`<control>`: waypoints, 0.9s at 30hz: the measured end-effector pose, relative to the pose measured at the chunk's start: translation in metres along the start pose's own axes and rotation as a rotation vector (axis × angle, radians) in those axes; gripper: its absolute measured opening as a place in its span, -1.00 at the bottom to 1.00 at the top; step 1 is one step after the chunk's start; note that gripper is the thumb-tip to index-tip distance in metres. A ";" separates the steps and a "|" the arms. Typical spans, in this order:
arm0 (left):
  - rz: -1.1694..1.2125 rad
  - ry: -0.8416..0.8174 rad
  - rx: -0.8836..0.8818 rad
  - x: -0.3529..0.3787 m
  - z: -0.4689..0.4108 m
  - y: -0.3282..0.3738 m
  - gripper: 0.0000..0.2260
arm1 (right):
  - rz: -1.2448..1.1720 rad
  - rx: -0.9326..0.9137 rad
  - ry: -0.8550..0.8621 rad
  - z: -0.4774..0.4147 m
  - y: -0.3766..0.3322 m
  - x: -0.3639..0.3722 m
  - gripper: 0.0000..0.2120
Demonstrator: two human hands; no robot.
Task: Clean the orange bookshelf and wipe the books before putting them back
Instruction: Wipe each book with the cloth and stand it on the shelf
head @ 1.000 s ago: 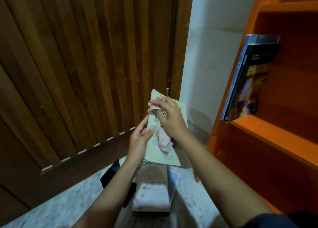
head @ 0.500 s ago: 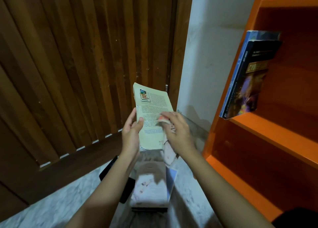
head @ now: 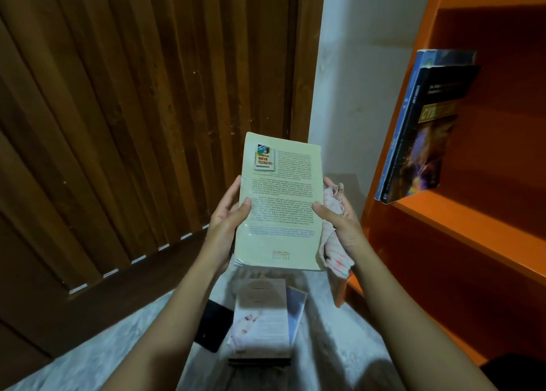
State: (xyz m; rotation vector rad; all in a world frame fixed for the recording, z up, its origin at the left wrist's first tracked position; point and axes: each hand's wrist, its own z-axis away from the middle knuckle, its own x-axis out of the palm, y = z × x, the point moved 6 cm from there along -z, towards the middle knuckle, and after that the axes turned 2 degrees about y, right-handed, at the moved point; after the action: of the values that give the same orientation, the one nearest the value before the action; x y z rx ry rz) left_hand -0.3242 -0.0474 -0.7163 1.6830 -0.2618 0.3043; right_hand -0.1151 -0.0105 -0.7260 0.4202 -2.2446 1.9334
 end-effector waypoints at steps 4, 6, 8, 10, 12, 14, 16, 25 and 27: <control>-0.151 0.008 0.055 0.011 -0.012 0.015 -0.59 | -0.023 -0.028 -0.016 0.006 -0.008 -0.002 -0.45; -0.184 0.000 0.061 0.016 -0.016 0.017 -0.57 | -0.030 -0.046 -0.009 0.008 -0.007 -0.005 -0.44; -0.184 -0.006 0.051 0.019 -0.018 0.017 -0.57 | -0.058 -0.052 0.000 0.009 -0.004 -0.008 -0.41; -0.173 -0.024 0.045 0.023 -0.018 0.018 -0.58 | -0.079 -0.057 -0.002 0.009 -0.003 -0.008 -0.39; -0.176 -0.028 0.054 0.025 -0.020 0.020 -0.59 | -0.071 -0.074 0.005 0.009 -0.005 -0.008 -0.39; -0.179 -0.006 0.072 0.026 -0.023 0.023 -0.59 | -0.042 -0.098 0.005 0.009 -0.007 -0.008 -0.41; -0.165 0.049 0.104 0.025 -0.025 0.026 -0.60 | 0.023 -0.141 0.010 0.009 -0.011 -0.006 -0.44; -0.202 0.178 0.212 0.018 -0.012 0.025 -0.64 | 0.441 -0.254 0.309 -0.008 -0.047 -0.008 -0.61; -0.227 0.160 0.212 0.022 -0.008 0.023 -0.64 | 0.514 -0.315 0.335 -0.008 -0.058 0.001 -0.64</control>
State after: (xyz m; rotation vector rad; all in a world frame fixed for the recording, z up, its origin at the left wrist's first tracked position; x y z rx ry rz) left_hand -0.3117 -0.0424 -0.6867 1.8659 0.0838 0.3031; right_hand -0.0988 -0.0105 -0.6702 -0.5295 -2.5139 1.6199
